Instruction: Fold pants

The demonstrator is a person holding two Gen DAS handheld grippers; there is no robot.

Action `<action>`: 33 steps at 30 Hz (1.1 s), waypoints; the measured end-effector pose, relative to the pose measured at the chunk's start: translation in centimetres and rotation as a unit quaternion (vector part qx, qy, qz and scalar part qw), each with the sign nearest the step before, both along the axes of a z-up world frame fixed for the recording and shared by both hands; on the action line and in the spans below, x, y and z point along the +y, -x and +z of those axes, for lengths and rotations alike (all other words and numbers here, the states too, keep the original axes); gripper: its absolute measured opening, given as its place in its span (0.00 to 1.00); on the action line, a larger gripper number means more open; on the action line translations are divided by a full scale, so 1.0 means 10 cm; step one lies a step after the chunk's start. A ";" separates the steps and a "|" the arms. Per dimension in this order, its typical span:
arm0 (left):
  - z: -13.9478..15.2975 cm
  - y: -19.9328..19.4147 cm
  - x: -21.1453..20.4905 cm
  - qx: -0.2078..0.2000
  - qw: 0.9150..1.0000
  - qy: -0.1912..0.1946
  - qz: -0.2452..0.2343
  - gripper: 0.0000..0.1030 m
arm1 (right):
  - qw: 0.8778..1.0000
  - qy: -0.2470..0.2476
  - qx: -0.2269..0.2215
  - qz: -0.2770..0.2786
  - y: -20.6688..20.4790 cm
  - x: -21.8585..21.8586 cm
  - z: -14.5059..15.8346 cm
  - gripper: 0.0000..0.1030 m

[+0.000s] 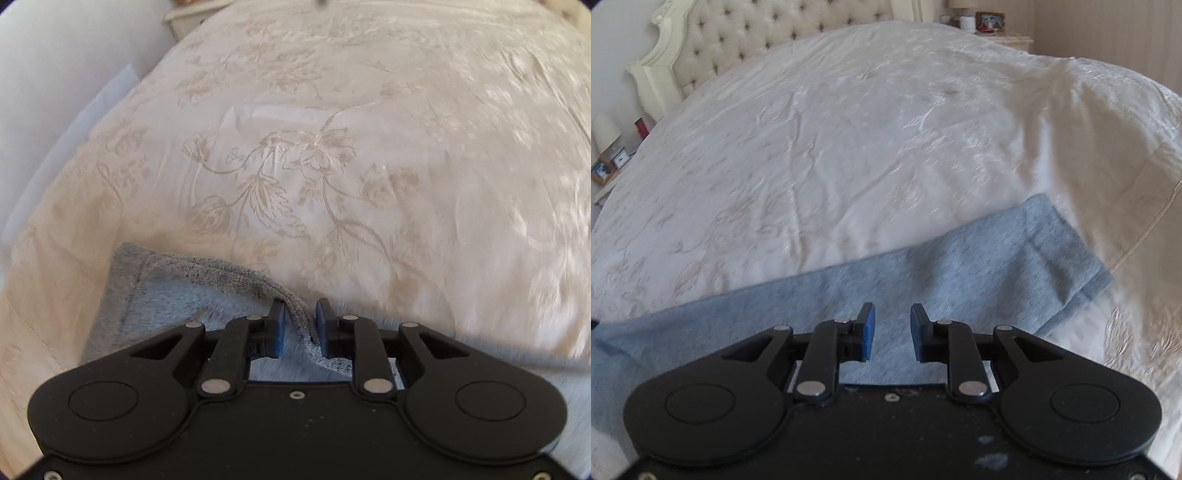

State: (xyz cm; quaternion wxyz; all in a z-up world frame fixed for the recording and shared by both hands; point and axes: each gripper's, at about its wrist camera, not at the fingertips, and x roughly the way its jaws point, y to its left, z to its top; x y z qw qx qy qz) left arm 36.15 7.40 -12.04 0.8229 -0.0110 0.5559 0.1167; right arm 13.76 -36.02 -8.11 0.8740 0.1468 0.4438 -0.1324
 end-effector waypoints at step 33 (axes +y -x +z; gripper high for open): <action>-0.67 0.44 -2.08 0.110 0.982 0.001 -0.156 0.36 | 0.997 0.018 0.028 -0.073 0.23 -1.81 -0.23 0.23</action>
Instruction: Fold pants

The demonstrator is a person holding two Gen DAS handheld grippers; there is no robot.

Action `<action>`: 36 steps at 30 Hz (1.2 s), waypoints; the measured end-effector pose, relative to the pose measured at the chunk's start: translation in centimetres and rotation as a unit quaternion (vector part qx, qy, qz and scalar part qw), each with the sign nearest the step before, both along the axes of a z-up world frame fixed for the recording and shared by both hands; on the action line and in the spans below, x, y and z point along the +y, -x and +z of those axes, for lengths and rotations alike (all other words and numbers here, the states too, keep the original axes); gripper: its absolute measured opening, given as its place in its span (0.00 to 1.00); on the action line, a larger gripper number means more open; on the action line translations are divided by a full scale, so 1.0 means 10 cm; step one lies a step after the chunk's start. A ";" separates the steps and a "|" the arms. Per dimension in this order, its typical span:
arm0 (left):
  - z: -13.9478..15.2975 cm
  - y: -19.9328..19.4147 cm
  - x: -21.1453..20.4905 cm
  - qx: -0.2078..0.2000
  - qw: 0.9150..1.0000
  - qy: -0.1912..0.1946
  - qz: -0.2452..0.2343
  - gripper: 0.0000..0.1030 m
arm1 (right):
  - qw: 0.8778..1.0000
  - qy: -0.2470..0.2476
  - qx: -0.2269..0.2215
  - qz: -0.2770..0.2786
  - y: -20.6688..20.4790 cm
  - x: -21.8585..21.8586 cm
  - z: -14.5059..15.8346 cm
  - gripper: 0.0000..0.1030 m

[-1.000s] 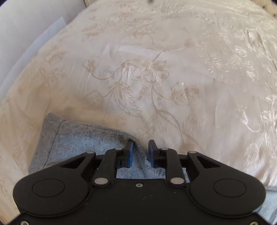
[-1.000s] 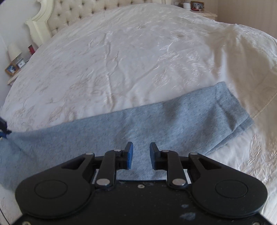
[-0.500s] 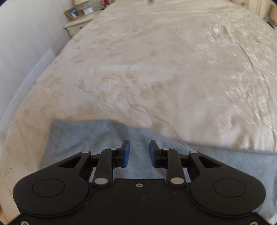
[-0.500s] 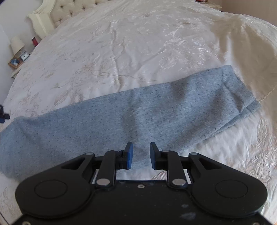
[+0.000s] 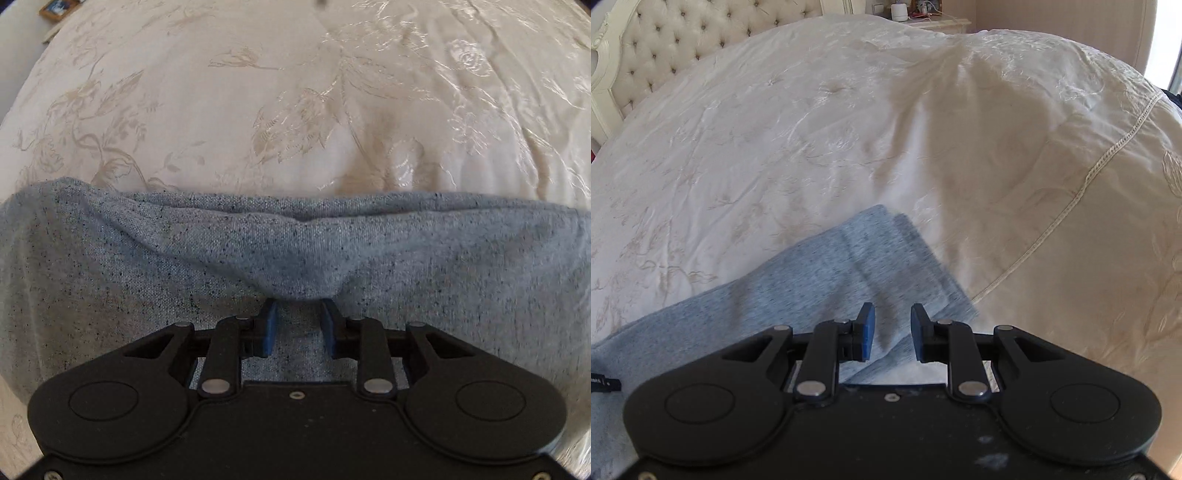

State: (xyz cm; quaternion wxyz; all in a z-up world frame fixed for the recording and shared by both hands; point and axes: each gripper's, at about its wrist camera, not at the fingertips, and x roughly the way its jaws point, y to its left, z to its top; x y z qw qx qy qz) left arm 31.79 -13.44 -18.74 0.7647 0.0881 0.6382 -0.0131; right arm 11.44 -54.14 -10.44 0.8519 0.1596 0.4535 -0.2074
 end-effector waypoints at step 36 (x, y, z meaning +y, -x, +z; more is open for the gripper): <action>-0.05 0.42 -2.92 0.001 0.976 0.098 -0.197 0.32 | 0.993 -0.062 -0.016 0.102 0.04 -1.00 -0.21 0.25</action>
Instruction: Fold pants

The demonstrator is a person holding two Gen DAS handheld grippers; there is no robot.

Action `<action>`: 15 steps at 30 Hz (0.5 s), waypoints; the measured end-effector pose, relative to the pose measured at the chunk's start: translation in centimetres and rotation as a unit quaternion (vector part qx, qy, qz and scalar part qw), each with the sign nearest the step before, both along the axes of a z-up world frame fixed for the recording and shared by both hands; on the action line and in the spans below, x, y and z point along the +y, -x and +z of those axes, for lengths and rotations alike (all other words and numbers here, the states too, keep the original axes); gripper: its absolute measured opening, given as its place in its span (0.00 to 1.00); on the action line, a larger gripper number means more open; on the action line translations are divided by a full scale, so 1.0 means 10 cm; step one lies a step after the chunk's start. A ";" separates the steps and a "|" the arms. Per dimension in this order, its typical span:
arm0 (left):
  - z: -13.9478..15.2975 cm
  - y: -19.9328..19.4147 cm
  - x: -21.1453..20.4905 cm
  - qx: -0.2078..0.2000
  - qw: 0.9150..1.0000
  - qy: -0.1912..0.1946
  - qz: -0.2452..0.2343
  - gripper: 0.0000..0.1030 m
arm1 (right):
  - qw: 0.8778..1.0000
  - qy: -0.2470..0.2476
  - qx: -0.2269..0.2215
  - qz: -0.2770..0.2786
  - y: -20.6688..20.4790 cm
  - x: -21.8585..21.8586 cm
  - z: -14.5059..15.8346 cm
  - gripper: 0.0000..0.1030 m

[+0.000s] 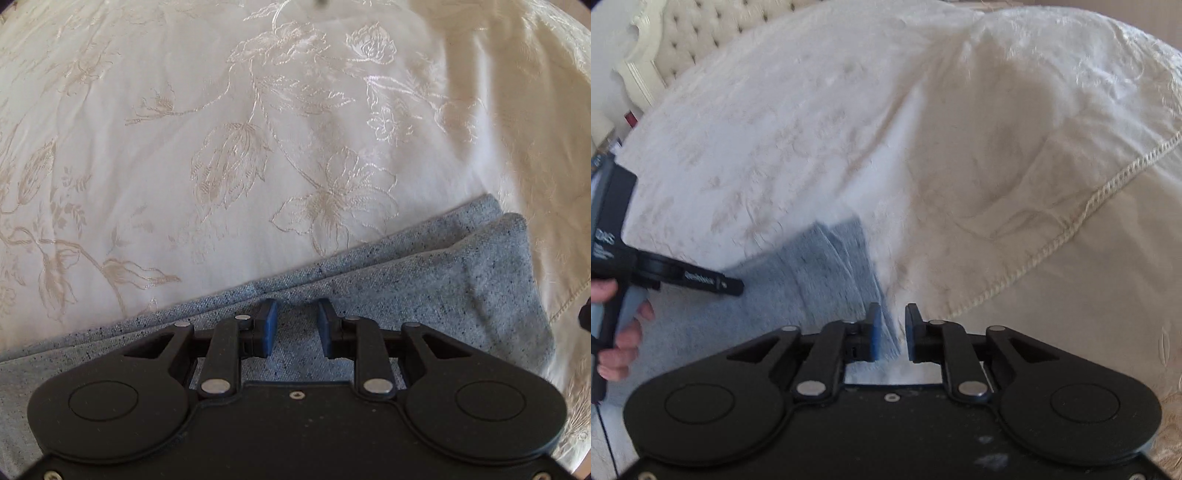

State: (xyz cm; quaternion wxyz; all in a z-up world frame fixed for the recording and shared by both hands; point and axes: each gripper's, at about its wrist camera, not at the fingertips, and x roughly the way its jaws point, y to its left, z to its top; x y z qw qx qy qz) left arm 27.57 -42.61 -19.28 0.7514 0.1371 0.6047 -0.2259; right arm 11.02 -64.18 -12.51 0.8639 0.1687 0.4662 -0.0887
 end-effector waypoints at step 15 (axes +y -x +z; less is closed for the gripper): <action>0.16 -0.03 0.17 0.004 1.000 0.028 0.008 0.32 | 0.994 -0.017 0.003 0.106 -1.02 0.12 -0.34 0.28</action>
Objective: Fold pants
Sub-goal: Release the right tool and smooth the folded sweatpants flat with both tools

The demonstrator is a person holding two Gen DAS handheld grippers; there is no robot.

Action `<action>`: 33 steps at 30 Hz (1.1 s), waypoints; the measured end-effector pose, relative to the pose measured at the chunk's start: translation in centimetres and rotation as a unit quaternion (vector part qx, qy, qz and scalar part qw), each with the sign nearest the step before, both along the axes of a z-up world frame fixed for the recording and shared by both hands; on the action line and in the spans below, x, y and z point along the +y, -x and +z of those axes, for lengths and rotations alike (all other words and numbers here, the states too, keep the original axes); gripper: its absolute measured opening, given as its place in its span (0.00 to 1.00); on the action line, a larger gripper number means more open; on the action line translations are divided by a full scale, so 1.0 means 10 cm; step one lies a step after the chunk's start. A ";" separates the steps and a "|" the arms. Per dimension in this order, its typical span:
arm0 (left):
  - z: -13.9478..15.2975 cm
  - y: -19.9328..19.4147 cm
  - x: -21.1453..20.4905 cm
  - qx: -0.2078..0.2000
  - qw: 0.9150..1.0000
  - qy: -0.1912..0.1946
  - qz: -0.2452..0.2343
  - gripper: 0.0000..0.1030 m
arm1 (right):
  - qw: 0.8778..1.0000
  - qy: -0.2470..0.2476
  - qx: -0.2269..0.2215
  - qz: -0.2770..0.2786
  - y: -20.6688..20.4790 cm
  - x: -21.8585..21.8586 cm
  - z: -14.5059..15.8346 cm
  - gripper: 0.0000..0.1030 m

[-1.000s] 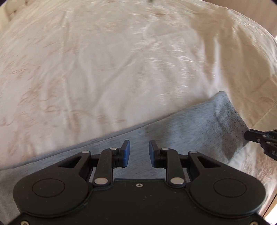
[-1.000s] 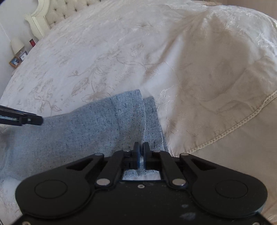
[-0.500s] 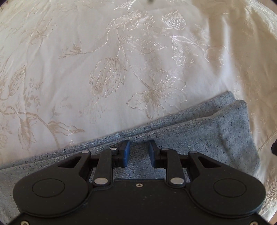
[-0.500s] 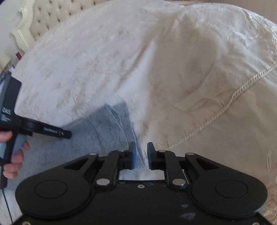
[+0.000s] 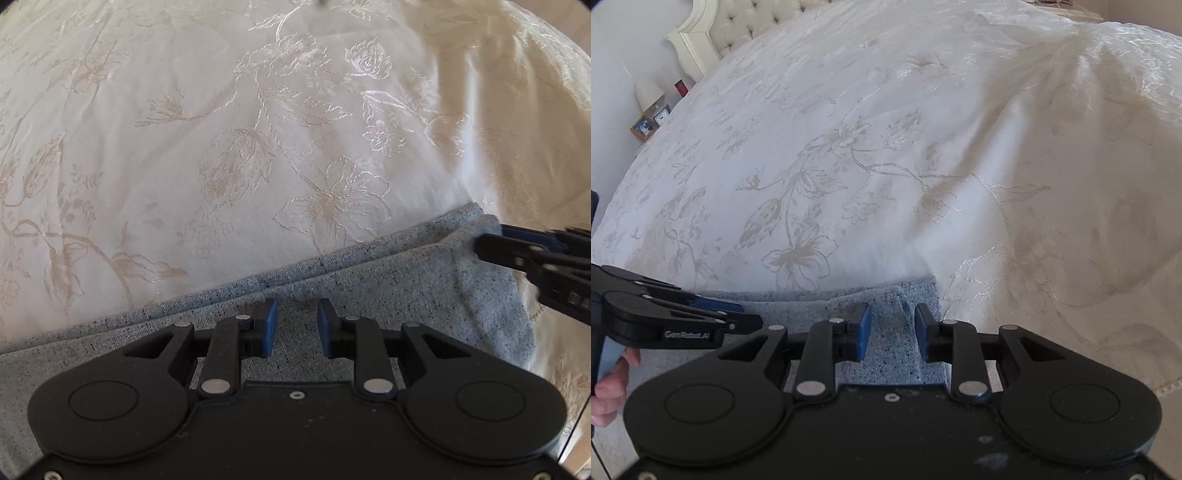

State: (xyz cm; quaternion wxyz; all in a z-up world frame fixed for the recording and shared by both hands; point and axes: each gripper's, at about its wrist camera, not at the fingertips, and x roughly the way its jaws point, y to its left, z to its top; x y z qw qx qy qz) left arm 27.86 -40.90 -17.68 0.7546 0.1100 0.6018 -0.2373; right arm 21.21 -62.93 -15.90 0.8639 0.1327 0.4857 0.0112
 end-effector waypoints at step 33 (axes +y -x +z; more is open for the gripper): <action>-0.08 0.28 0.59 -0.003 0.999 -0.028 0.019 0.33 | 0.998 0.036 0.026 -0.033 0.61 0.17 0.10 0.17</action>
